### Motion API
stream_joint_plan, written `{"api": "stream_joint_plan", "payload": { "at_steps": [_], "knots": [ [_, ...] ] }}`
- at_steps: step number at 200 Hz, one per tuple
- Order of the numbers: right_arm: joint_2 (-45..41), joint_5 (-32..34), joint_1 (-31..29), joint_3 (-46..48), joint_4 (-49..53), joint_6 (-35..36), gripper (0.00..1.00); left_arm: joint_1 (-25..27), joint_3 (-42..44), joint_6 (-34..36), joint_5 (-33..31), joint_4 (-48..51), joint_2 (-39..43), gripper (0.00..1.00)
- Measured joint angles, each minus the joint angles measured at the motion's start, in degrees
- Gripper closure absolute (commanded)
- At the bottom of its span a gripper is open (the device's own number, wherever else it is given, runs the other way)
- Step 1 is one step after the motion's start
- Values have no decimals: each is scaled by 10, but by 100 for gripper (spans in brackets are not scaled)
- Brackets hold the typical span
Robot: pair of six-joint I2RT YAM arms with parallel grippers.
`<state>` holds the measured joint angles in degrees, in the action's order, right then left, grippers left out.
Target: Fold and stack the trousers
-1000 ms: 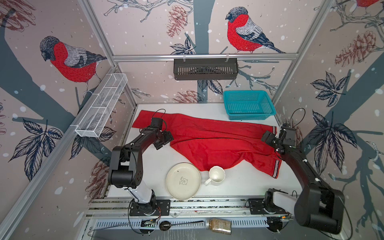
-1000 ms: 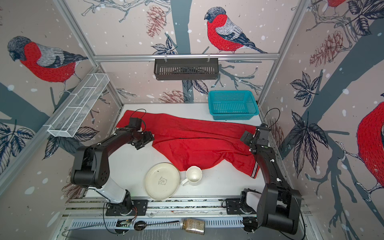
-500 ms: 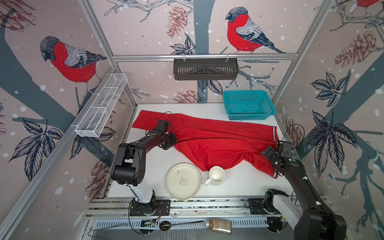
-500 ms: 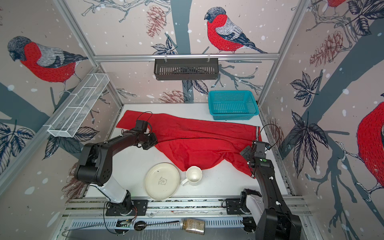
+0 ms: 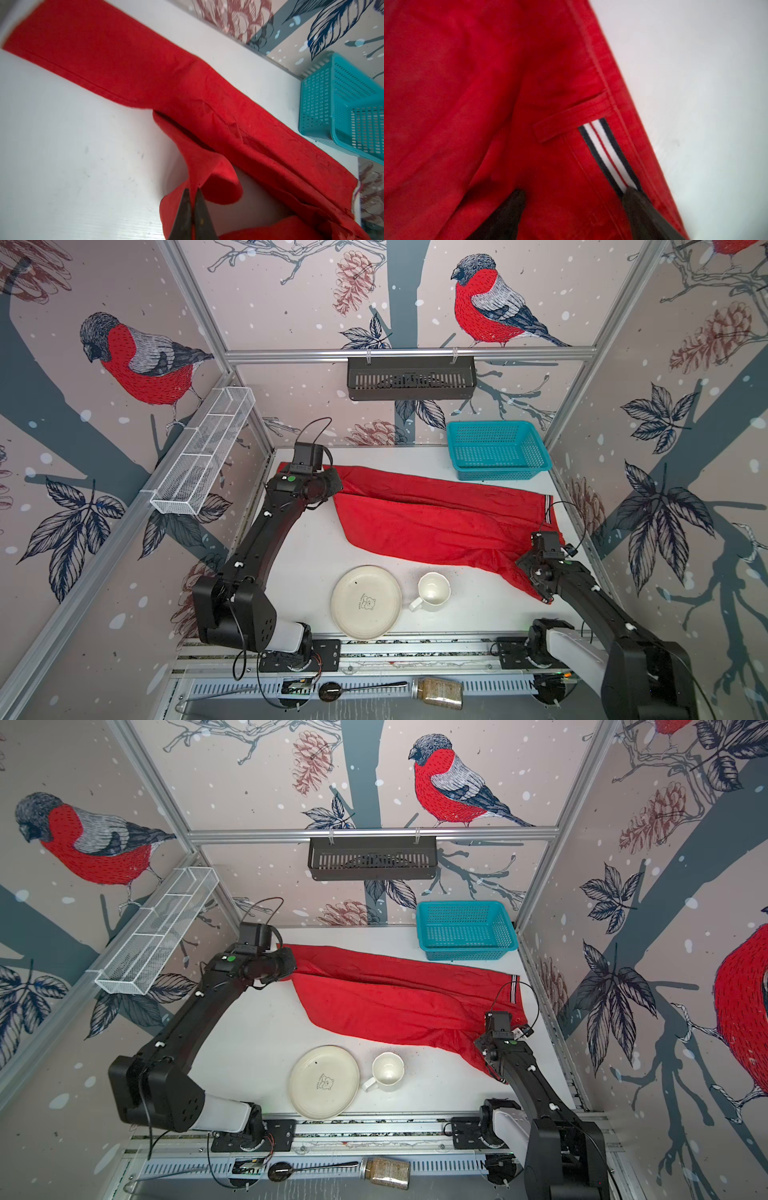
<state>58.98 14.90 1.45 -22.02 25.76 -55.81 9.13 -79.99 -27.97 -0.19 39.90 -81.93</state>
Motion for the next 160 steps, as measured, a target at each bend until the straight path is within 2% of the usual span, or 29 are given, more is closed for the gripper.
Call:
{"api": "stream_joint_plan", "payload": {
  "at_steps": [32,65,105,160],
  "knots": [
    [-1,22,1,-1,-4,-12,23,2,-95,57,-77,63,-31,100],
    [-3,40,10,-5,15,-12,23,32,-94,81,-116,80,-71,99],
    [7,61,16,-3,16,-14,24,79,-80,83,-88,55,-150,95],
    [-8,71,16,3,24,-23,25,102,-190,88,-70,27,-325,88]
  ]
}}
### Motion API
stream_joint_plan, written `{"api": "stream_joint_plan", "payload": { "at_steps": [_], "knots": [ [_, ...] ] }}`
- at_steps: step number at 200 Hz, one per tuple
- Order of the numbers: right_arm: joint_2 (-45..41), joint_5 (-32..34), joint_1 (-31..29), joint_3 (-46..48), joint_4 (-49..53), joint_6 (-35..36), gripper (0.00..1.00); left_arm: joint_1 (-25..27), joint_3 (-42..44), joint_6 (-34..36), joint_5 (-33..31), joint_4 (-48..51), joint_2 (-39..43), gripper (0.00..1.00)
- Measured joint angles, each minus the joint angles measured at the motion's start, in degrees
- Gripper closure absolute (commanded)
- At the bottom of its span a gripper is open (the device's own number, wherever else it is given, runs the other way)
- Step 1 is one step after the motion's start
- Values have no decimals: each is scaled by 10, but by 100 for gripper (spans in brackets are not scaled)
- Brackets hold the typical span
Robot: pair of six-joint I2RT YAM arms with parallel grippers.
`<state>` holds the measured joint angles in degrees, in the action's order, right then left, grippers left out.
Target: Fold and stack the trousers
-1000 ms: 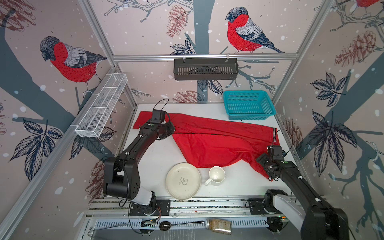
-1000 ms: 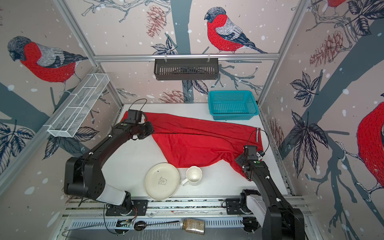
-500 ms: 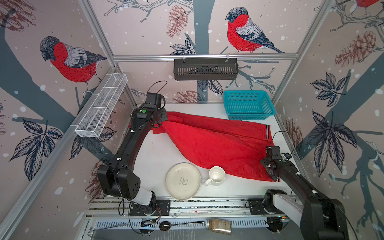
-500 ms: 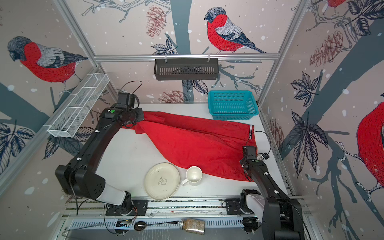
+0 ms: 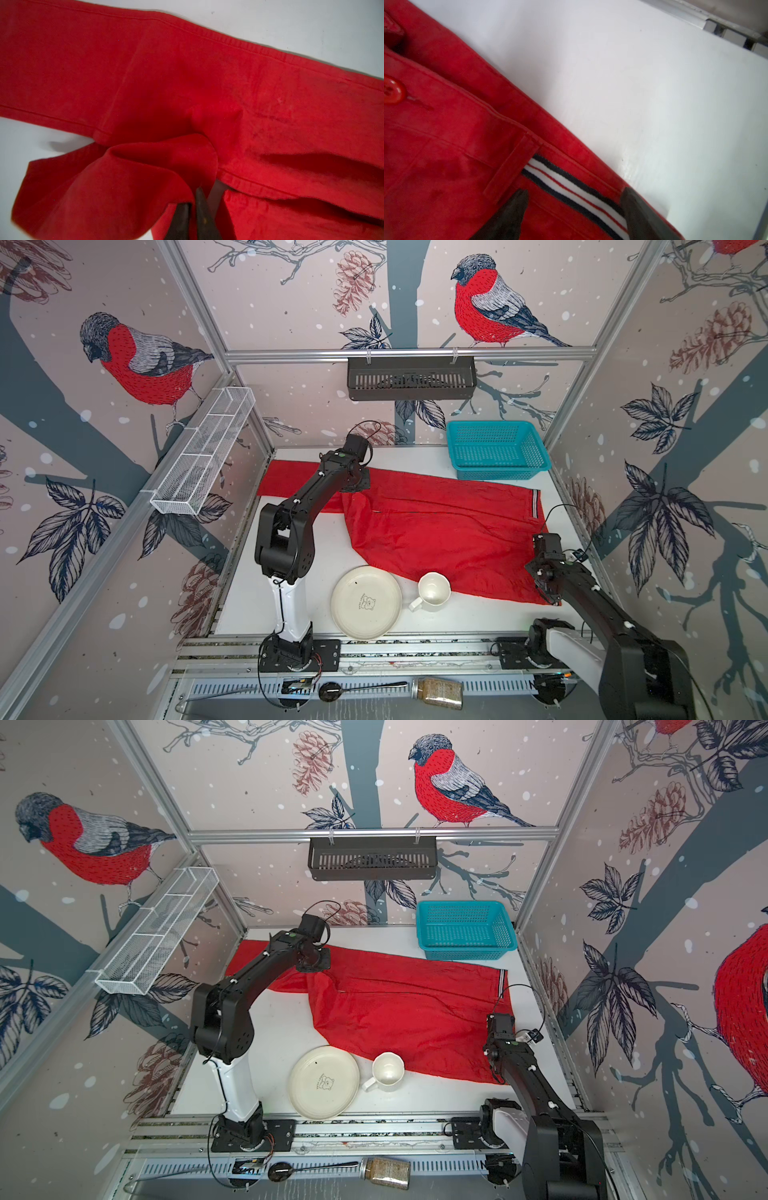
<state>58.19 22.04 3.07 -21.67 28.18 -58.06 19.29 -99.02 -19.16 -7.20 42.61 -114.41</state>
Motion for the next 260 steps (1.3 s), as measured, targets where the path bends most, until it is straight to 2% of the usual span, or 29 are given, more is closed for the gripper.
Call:
{"api": "stream_joint_plan", "payload": {
  "at_steps": [33,62,117,143,162,175,191,205,218,241,260],
  "knots": [
    [0,1,-2,2,0,-2,25,33,-57,16,41,-13,-79,81],
    [-2,2,-4,2,0,-2,24,41,-73,35,68,-15,-124,53],
    [-5,1,-5,3,0,-1,22,41,-109,92,101,8,-116,31],
    [-5,-1,-5,2,-1,5,21,39,-165,124,95,26,-80,27],
    [-7,-5,-5,-2,-1,11,21,27,-169,137,87,11,-62,27],
    [-12,-8,-5,-3,-2,13,21,9,-187,142,87,14,-83,27],
    [-21,-9,-5,-1,-2,13,21,-8,-249,142,89,42,-140,24],
    [-30,-12,-7,4,-2,13,21,-6,-332,142,92,89,-185,22],
    [-30,-14,-8,6,-3,14,21,2,-367,142,89,104,-188,22],
    [-20,-15,-8,6,-7,17,21,8,-349,146,61,112,-127,22],
    [-16,-15,-9,6,-12,26,20,5,-279,151,27,103,-45,23]
  ]
}}
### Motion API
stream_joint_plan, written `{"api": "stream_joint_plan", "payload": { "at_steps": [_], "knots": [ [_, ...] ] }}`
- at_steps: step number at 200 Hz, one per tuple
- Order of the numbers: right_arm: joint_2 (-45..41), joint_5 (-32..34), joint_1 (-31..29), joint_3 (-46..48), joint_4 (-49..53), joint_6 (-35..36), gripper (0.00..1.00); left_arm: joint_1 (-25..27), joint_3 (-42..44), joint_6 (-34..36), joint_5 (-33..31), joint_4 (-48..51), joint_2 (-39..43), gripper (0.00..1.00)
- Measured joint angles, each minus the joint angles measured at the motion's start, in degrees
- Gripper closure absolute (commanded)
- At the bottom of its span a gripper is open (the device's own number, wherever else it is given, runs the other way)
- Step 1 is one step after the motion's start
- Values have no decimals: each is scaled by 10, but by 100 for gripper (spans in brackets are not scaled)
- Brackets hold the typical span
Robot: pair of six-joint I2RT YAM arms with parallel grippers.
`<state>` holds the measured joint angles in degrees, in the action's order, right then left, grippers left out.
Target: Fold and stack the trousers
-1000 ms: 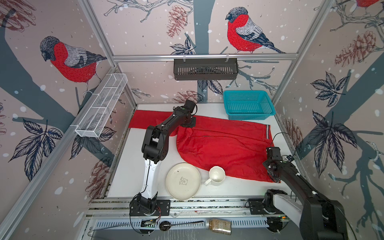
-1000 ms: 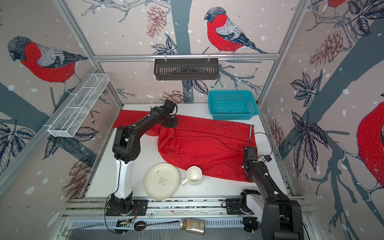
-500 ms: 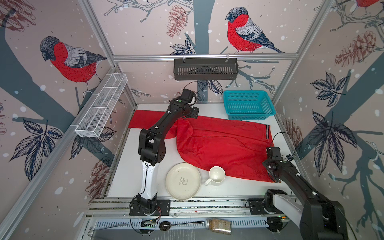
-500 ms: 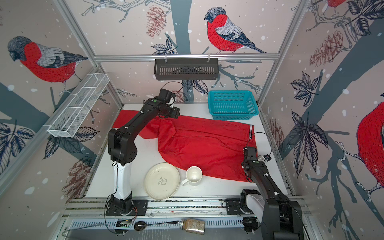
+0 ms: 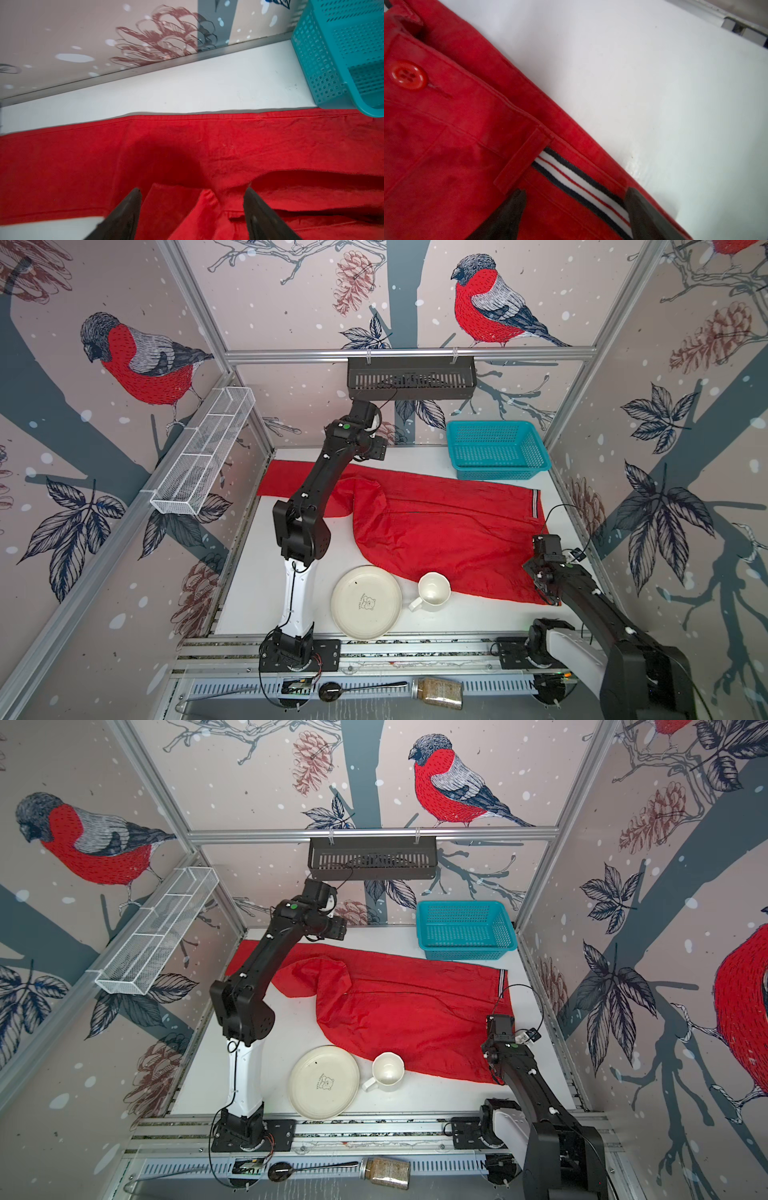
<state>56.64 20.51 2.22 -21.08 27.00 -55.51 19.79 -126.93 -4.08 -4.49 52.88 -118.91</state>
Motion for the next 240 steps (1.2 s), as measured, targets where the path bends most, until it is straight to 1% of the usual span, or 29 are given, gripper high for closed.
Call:
{"api": "stream_joint_plan", "payload": {
  "at_steps": [37,66,75,89,100,109,143,169,203,216,227,240],
  "knots": [
    [10,0,0,0,-6,3,21,2,250,33,-19,-32,190,26],
    [23,4,1,-5,-9,7,20,-12,451,62,-44,-100,346,28],
    [24,5,2,-7,-9,9,20,-27,497,65,-44,-115,381,29],
    [25,5,5,-11,-9,15,21,-65,555,70,-41,-136,421,29],
    [26,7,6,-14,-10,15,20,-95,595,69,-23,-150,448,29],
    [29,7,7,-15,-10,17,20,-121,628,64,3,-167,466,30],
    [37,7,9,-20,-15,19,20,-193,714,36,79,-241,468,31],
    [34,6,9,-20,-17,24,20,-250,766,-7,134,-319,456,33],
    [31,5,9,-18,-21,30,20,-261,771,-35,215,-414,414,34],
    [31,4,9,-18,-22,31,20,-263,769,-36,244,-440,393,36],
    [31,4,9,-18,-23,32,20,-264,766,-36,265,-454,372,39],
    [31,4,9,-18,-26,32,20,-267,762,-36,290,-465,352,46]
  ]
}}
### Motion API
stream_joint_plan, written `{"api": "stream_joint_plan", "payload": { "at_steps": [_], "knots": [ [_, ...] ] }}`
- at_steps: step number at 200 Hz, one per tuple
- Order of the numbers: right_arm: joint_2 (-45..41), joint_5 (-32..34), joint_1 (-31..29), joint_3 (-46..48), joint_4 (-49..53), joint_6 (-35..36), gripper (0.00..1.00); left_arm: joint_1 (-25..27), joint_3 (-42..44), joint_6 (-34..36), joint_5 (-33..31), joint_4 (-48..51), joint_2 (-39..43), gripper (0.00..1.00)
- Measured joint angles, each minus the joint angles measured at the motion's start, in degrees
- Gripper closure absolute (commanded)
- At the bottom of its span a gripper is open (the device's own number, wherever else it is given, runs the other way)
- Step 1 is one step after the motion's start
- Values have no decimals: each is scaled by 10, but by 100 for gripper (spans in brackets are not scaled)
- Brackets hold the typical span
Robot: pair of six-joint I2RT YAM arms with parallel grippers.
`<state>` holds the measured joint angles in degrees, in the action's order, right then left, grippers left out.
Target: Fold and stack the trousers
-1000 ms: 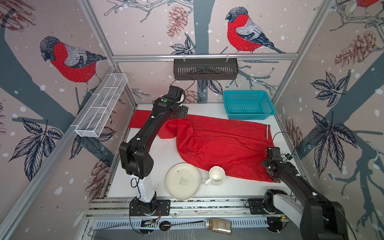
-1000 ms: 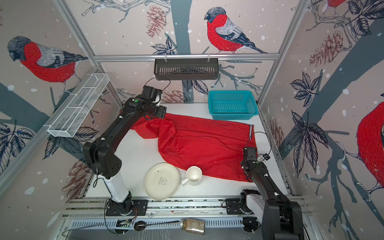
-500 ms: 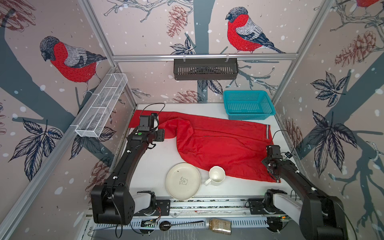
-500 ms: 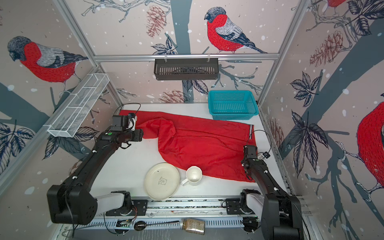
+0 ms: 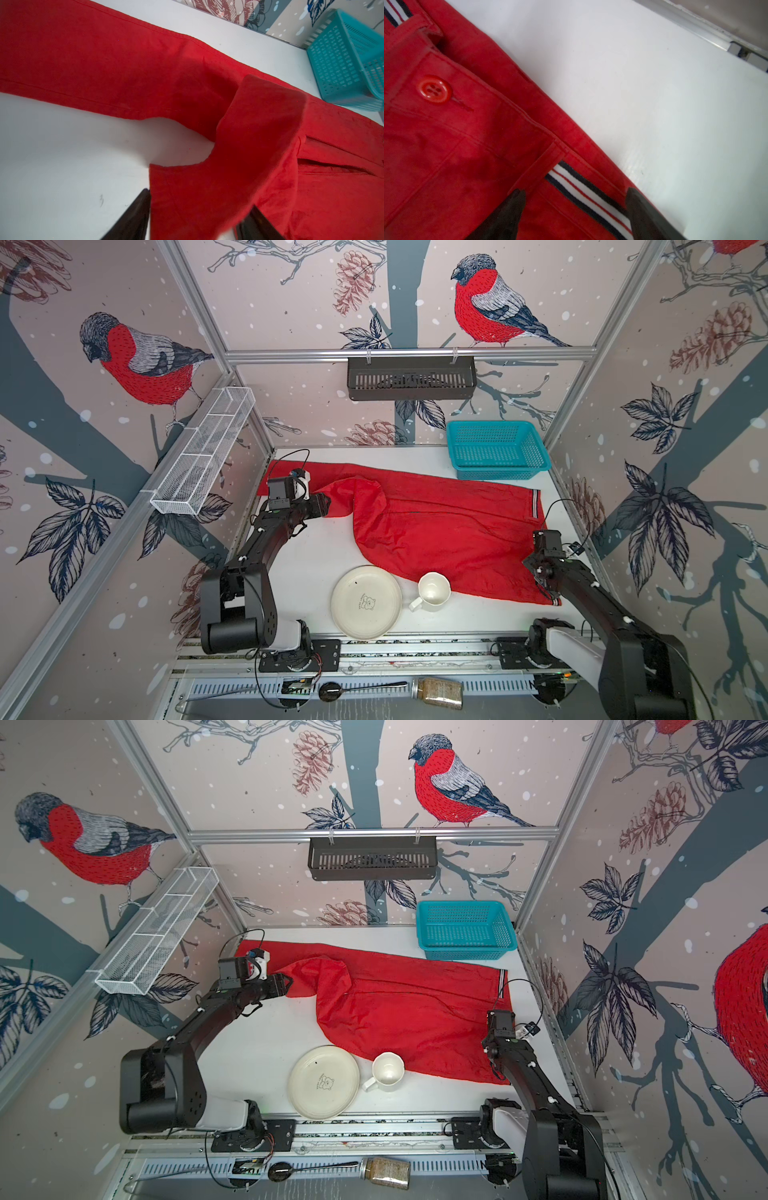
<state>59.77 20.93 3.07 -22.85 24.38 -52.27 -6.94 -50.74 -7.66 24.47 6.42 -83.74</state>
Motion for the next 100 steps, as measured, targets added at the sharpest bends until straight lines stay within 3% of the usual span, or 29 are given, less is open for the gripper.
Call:
{"api": "stream_joint_plan", "payload": {
  "at_steps": [10,48,76,100],
  "knots": [
    [0,0,0,-1,-1,0,20,-6,-4,0,18,-6,-13,54],
    [1,0,0,-1,-4,2,20,-13,-33,3,56,0,-24,100],
    [8,3,3,-2,-5,2,20,-14,-94,11,45,87,-16,100],
    [22,6,5,-5,-7,2,20,-14,-176,19,-7,196,-2,100]
  ]
}}
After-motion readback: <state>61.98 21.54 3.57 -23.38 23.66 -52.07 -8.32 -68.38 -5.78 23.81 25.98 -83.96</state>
